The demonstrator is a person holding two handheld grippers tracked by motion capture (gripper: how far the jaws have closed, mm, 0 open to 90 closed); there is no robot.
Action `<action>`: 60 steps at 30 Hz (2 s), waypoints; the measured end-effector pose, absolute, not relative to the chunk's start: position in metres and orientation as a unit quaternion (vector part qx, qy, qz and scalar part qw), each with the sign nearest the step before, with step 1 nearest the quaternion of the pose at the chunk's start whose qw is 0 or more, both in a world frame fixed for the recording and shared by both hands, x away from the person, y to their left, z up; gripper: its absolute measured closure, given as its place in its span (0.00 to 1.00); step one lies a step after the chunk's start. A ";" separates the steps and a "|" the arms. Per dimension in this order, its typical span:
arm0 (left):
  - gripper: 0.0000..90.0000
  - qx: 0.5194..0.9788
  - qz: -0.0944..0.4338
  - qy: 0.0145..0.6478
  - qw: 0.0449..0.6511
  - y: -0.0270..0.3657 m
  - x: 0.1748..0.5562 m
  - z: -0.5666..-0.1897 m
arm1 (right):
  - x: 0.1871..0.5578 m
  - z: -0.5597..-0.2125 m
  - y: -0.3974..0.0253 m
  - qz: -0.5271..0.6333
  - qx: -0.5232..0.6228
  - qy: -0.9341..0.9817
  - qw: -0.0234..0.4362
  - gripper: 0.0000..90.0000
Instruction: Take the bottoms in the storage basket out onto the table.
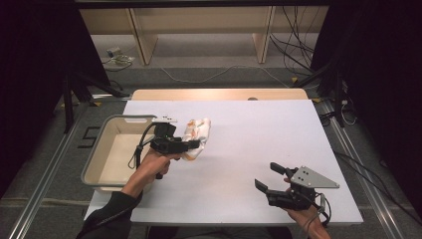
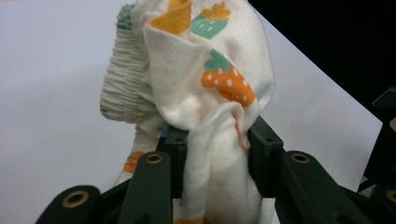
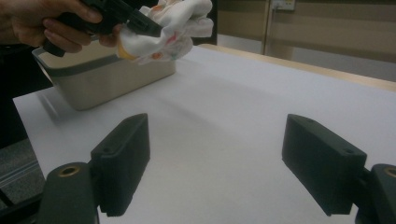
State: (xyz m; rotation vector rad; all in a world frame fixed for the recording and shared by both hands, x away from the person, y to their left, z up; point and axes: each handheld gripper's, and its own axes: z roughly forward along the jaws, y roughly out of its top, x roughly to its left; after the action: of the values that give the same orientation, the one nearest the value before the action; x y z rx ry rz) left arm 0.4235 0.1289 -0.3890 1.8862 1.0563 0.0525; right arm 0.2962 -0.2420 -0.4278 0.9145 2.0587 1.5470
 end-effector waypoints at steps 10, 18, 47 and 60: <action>0.73 0.771 0.020 0.432 0.468 0.123 0.423 -0.394 | 0.296 -0.428 -0.242 0.554 0.328 0.738 0.203 0.27; 0.73 0.772 0.018 0.433 0.465 0.121 0.424 -0.398 | 0.296 -0.428 -0.242 0.554 0.328 0.738 0.204 0.27; 0.72 0.779 0.010 0.438 0.449 0.111 0.427 -0.418 | 0.296 -0.428 -0.241 0.554 0.327 0.738 0.204 0.27; 0.71 0.784 0.009 0.441 0.437 0.107 0.428 -0.428 | 0.296 -0.428 -0.242 0.554 0.327 0.738 0.204 0.27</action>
State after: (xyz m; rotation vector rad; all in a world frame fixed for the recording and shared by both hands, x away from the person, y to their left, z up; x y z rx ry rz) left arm 0.4279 0.1067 -0.4276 1.9492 1.0963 0.0231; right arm 0.2965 -0.2416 -0.4282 0.9123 2.0586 1.5439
